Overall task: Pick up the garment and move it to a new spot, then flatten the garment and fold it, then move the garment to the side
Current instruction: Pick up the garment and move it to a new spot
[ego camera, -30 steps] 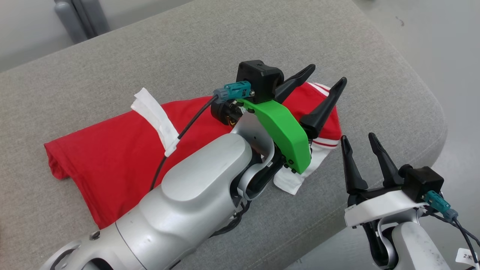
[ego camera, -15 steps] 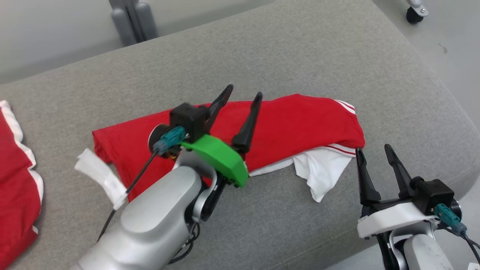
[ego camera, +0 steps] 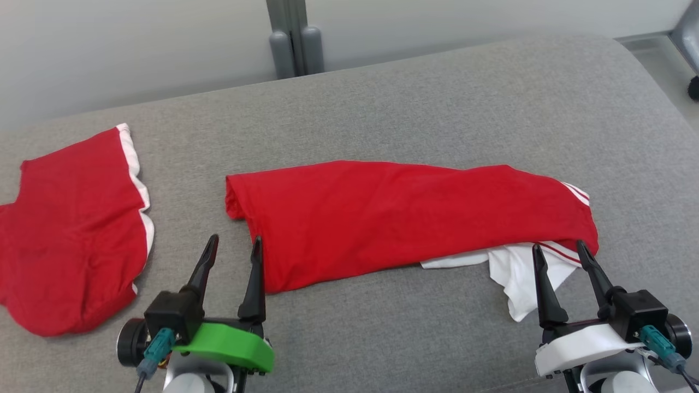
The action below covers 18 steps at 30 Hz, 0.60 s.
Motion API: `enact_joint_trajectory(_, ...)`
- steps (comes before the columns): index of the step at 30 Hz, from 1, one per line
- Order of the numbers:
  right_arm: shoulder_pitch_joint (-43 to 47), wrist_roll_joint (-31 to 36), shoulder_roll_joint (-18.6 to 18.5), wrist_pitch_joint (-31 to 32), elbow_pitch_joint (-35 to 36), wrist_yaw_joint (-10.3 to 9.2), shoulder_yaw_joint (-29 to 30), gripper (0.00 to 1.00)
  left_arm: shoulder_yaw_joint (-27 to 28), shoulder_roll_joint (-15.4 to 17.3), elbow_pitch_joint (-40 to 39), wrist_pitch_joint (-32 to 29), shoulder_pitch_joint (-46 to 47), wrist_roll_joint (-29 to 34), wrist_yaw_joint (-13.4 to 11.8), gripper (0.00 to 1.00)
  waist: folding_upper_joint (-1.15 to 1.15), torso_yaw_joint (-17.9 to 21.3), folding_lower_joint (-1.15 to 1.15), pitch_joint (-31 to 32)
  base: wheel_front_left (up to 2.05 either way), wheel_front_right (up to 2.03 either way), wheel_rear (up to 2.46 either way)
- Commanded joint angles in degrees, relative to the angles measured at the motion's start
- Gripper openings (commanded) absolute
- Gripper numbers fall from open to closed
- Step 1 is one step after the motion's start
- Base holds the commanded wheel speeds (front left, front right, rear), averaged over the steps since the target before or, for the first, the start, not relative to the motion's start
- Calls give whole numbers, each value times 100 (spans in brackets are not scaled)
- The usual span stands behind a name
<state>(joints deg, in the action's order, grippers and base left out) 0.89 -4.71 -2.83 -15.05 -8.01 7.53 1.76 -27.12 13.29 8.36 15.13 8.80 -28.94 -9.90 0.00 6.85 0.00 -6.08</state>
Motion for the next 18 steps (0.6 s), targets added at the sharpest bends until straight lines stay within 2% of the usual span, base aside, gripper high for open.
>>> enact_joint_trajectory(1,112,46,-12,-19,25,-8,31,100,193,-88,-41,2,-264,159,85,100,0,-382,0,304,0,0,0)
enact_joint_trajectory(8,341,4,-11,-20,45,-7,77,100,1326,-609,-259,3,-1193,929,644,100,0,-692,0,480,0,0,0)
enact_joint_trajectory(18,430,70,-11,-19,53,-7,29,100,2263,-959,-297,3,-1697,1669,1296,100,0,-750,0,591,0,0,0)
